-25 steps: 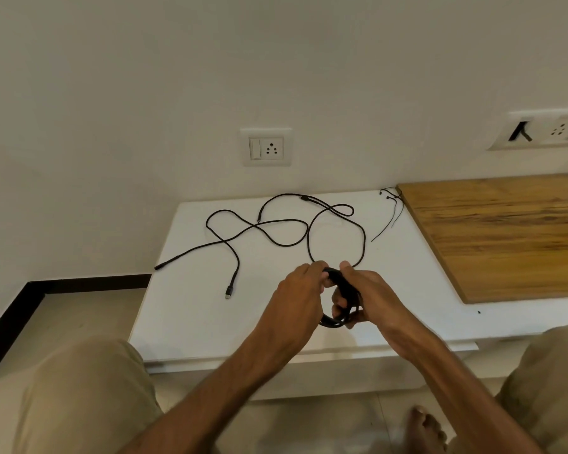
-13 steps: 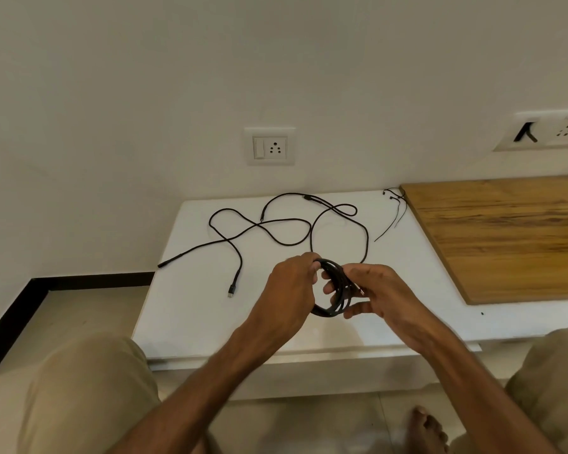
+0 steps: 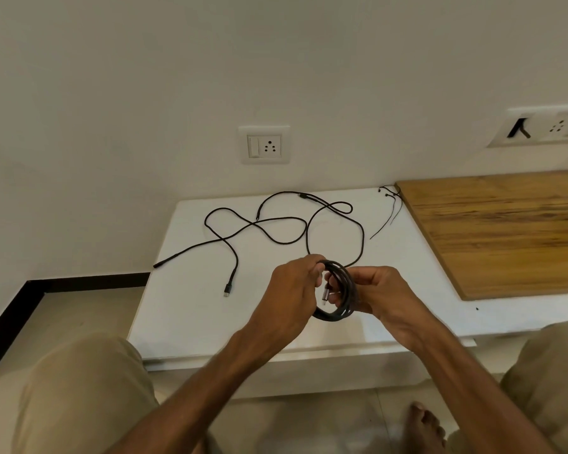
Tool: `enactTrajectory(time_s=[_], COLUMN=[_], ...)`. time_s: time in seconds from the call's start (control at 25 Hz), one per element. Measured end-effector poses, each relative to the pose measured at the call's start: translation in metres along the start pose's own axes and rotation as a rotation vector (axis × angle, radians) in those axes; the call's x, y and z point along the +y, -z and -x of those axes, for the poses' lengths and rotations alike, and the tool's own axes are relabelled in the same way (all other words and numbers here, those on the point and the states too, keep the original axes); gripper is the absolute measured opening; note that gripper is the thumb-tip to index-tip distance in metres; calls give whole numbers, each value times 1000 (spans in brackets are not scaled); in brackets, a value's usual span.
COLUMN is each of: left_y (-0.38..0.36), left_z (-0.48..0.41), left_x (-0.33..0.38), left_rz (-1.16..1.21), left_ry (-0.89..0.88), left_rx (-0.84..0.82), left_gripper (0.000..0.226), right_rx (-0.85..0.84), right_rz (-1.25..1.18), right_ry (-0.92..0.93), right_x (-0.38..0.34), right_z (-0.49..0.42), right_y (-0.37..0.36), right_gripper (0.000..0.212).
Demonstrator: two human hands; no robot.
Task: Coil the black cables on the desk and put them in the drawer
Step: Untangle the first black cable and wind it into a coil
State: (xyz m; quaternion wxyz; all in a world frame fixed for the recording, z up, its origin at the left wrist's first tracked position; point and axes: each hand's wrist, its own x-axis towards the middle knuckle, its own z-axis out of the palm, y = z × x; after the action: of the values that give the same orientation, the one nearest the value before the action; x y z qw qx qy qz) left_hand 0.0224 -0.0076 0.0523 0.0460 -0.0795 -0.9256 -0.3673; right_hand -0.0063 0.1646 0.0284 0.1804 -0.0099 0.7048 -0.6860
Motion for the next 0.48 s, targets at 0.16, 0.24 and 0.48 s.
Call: enactTrajectory(time_s=[0.16, 0.24, 0.48], left_y=[-4, -6, -5], left_z=[-6, -9, -7], left_x=[-1, -3, -5], left_rz=[-211, -280, -289], left_ry=[41, 68, -25], left_rx=[-74, -81, -57], left_gripper=[22, 29, 36], right_rx=[-68, -92, -131], right_rz=[-64, -53, -88], right_ry=[-113, -121, -116], right_x=[-6, -10, -12], right_z=[0, 0, -2], right_y=[1, 4, -1], right_gripper=[24, 29, 45])
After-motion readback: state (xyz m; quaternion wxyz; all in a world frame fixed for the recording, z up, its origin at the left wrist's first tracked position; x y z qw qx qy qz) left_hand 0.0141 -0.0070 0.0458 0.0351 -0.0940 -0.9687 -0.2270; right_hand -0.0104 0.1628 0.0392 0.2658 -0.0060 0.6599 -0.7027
